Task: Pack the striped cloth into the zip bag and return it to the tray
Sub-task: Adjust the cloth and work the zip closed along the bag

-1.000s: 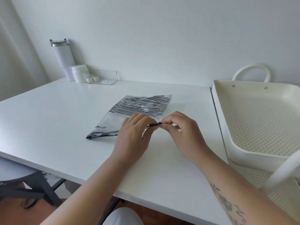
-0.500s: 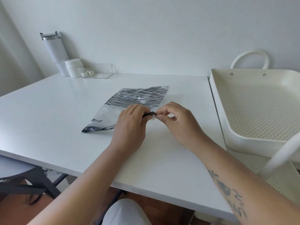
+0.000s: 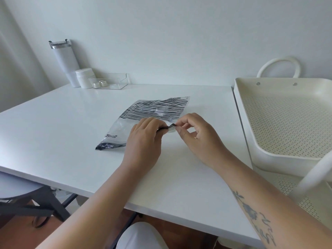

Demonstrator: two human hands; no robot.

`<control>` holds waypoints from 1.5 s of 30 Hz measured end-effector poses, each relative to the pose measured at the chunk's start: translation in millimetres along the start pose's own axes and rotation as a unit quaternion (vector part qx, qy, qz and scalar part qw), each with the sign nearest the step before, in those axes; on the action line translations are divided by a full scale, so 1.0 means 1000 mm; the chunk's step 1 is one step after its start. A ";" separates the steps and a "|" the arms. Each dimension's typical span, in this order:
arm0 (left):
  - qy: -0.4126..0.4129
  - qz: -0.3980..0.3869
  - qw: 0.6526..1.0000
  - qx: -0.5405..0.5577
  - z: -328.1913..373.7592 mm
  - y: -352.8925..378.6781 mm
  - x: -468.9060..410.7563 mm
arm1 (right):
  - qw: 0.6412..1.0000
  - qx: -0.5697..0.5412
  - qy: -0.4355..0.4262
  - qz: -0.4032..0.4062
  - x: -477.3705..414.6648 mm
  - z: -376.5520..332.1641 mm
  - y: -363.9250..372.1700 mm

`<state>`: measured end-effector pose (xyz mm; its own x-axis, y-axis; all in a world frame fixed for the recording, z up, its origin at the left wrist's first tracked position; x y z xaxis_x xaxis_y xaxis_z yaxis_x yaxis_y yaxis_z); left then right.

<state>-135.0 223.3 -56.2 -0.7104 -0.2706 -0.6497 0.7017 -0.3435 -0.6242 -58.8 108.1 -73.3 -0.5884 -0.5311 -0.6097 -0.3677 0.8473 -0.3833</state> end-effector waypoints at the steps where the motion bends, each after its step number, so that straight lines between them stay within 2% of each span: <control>1: 0.003 0.002 1.000 -0.003 0.001 -0.001 0.000 | 1.000 0.001 -0.003 -0.005 0.000 -0.001 0.001; 4: 0.010 0.002 1.000 -0.009 0.004 -0.002 0.002 | 1.000 0.012 -0.002 -0.003 -0.001 -0.001 -0.001; 11: 0.014 0.012 1.000 -0.015 0.001 -0.004 0.004 | 0.998 -0.002 0.013 0.056 -0.002 0.002 -0.017; 19: 0.004 0.013 0.999 -0.035 0.001 -0.005 0.004 | 0.995 0.086 -0.048 -0.010 -0.001 -0.009 0.000; 26: 0.008 0.000 0.997 -0.075 0.006 -0.003 0.007 | 0.988 0.148 -0.051 0.012 -0.004 -0.008 -0.014; 29: -0.008 -0.007 0.997 -0.074 0.003 -0.003 0.006 | 0.983 0.170 -0.067 -0.029 0.000 -0.013 -0.004; 33: 0.017 0.006 0.995 -0.098 0.008 -0.004 0.007 | 0.967 0.230 -0.092 -0.058 0.001 -0.024 0.006; 35: 0.026 0.008 0.994 -0.108 0.009 -0.004 0.008 | 0.960 0.256 -0.097 -0.056 -0.001 -0.027 0.007; 40: -0.011 0.010 0.996 -0.087 0.000 -0.008 0.007 | 0.957 0.282 -0.070 -0.019 -0.002 -0.023 -0.010; 45: 0.012 0.008 0.994 -0.112 0.007 -0.006 0.006 | 0.940 0.332 -0.082 -0.025 -0.001 -0.028 -0.005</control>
<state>-144.3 217.3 -53.4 -0.6987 -0.2521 -0.6695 0.7099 -0.1289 -0.6924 -77.1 104.8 -51.3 -0.4435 -0.6091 -0.6574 0.1697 0.6632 -0.7290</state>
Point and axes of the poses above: each hand's wrist, its own x-axis away from the middle knuckle, its own y-axis out of the palm, z = x × y, the point moved 9 cm from there along -x, towards the middle knuckle, and after that the axes turned 8 degrees about -y, right-handed, at the moved point
